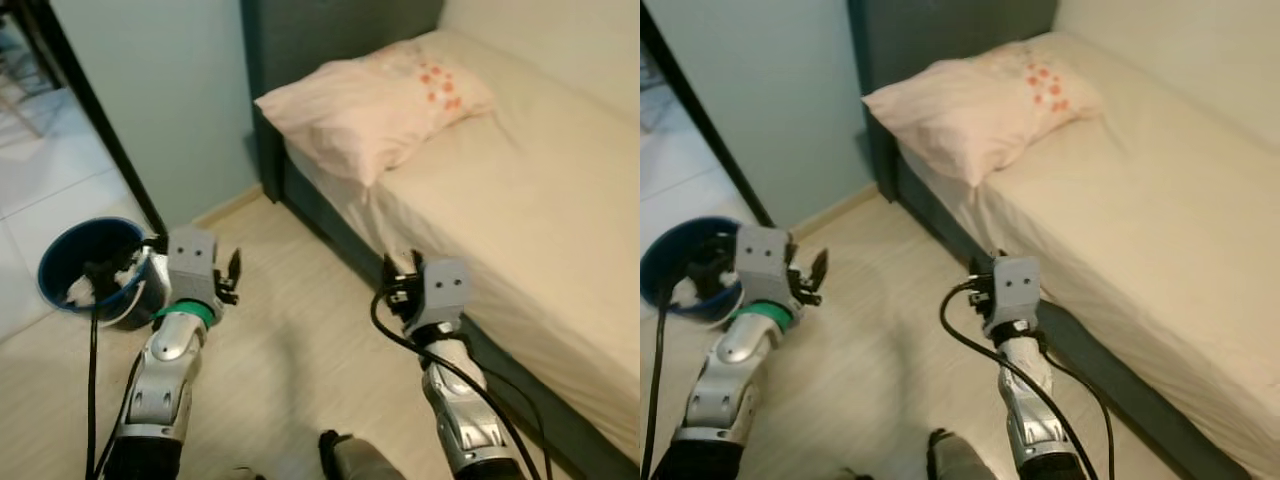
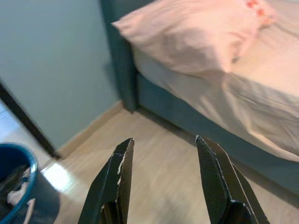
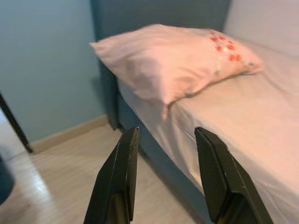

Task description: Clean up the room

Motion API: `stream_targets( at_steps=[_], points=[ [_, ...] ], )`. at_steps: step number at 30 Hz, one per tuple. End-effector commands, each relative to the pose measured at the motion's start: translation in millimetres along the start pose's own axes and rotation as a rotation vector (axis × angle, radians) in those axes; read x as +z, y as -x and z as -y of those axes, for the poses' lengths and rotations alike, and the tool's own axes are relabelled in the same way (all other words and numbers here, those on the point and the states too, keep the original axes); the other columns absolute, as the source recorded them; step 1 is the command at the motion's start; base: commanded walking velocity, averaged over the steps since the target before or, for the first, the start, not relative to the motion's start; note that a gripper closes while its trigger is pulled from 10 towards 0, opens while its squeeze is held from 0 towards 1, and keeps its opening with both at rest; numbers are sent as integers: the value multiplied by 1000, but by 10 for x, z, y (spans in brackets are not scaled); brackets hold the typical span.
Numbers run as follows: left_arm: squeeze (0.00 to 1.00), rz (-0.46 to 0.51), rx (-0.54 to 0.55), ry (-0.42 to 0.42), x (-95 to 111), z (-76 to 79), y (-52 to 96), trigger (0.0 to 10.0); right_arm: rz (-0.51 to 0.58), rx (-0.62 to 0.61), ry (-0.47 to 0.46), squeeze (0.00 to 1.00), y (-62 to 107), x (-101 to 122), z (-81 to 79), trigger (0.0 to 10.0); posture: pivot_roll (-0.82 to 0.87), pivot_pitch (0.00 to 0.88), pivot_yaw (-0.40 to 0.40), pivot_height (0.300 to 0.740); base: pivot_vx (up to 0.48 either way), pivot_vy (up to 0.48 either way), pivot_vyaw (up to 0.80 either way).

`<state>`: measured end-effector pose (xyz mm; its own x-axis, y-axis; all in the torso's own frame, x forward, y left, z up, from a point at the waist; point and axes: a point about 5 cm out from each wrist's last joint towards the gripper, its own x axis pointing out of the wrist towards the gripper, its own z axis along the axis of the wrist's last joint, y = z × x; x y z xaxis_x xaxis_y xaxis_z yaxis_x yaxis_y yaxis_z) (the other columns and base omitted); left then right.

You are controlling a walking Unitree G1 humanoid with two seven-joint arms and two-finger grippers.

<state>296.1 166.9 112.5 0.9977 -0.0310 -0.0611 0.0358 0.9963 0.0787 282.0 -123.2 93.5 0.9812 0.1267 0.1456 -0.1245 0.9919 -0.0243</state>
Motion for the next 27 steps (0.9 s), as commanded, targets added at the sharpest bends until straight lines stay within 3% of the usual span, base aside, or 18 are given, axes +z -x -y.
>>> stream_targets(
  at_steps=[1, 27],
  points=[
    [0, -31, -7, 13, -69, 17, 23, 10000, -28, -6, -11, 0, 46, -65, -4, 10000, -78, 83, 46, 707, 0, 0, -800],
    [0, 7, -45, 26, 70, 88, -65, 10000, -20, -16, -12, 0, 44, -51, 6, 10000, -84, 84, 52, 707, 0, 0, -800]
  ],
)
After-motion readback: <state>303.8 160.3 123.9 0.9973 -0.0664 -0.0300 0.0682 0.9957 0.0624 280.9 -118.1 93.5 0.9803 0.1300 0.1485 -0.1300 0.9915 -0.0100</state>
